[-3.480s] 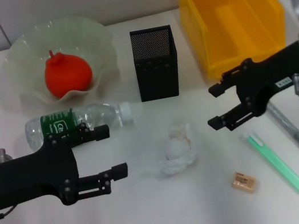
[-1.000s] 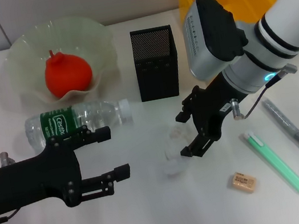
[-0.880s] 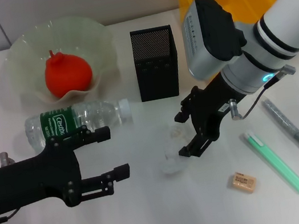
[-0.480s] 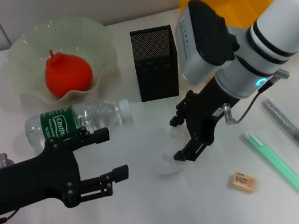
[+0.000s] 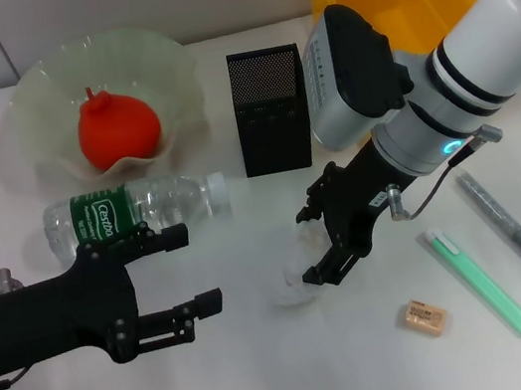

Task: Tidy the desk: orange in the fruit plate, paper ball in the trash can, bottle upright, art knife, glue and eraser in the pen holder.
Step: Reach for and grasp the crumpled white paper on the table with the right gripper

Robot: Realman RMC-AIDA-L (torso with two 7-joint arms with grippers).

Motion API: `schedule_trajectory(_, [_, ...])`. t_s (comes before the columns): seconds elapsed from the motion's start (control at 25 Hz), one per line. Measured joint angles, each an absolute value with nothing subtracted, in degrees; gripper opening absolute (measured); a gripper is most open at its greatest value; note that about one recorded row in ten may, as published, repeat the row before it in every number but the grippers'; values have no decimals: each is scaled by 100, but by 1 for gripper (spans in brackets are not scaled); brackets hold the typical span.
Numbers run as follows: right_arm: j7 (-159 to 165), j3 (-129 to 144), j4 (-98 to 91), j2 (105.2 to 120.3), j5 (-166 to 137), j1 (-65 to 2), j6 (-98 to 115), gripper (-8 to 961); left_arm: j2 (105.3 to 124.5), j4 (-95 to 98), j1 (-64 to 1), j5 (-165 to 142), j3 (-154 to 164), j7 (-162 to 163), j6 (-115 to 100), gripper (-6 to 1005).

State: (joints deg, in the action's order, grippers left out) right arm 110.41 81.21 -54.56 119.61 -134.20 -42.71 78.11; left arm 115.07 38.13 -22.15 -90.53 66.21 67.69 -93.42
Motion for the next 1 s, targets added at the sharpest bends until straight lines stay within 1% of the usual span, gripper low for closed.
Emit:
schedule_trajectory(0.24, [11090,8121,-5453,11962,-13401,-4277,7818,746,11512,3824,-2214,-9053,6618,6767,-9342,814])
schedule_trajectory(0.68, [11234,8183,-5431,11962,-13328,-4298,7820,528,11513,3846,-2215,-9053,6618,6767,-9342,814])
schedule_trajectory(0.88, [11268,8183,-5419,11962,-13268,-4298,7815,336,11510,3849,-2215,-9053,6618,6767,-9343,814])
schedule_trajectory(0.96, [11315,8183,-5418,11961,-13259,-4290,7805,291,11509,3849,-2214,-9053,6618,6767,-9343,815])
schedule_trajectory(1.0, [11315,8183,-5418,11961,-13259,-4290,7805,284,11509,3849,-2214,-9053,6618,6767,-9343,815])
